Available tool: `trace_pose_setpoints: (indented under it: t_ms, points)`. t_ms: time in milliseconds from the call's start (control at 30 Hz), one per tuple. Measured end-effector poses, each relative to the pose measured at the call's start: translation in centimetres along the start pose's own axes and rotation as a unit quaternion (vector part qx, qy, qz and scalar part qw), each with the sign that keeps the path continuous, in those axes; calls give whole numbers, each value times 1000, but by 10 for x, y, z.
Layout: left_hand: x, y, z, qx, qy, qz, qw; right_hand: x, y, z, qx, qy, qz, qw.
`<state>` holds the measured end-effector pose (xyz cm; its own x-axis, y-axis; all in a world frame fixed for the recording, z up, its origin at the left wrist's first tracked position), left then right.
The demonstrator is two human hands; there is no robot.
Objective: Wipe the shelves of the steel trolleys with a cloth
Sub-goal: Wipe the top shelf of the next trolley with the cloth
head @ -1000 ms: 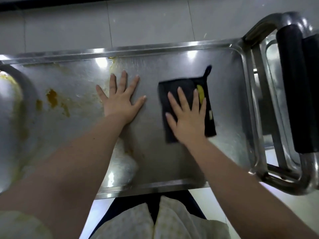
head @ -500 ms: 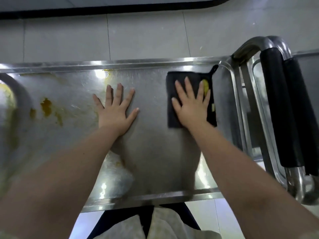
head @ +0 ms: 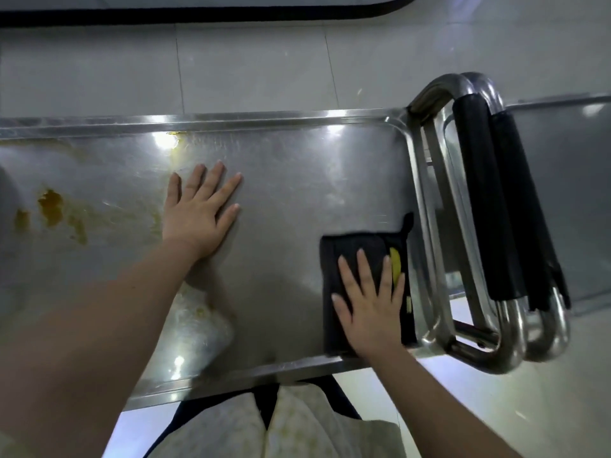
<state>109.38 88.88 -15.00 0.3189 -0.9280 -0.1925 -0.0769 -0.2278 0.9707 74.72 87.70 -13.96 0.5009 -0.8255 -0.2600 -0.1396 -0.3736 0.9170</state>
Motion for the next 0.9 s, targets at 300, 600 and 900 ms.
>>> trace_pose_setpoints:
  t_ms: [300,600,900]
  points:
    - [-2,4,3,3,-9,1,1000,90,26,0,-24,-13,-2,1000]
    - [2,-6,0,-11,8,4,1000,217,62,12,13,-78,25,997]
    - [1,-1,1,-6,11,-8,1000,-5,23,58,-9,-44,2,999]
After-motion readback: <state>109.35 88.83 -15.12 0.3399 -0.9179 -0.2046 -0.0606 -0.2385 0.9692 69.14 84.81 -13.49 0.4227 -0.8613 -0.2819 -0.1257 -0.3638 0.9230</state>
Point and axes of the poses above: each hand's wrist, its own x-axis towards the middle knuckle, its own y-axis out of the back of the hand, z = x × y, the point moved 5 cm from there along x, towards the middle knuckle, and after that the axes turned 14 degrees about x, right-handed, at the moved point
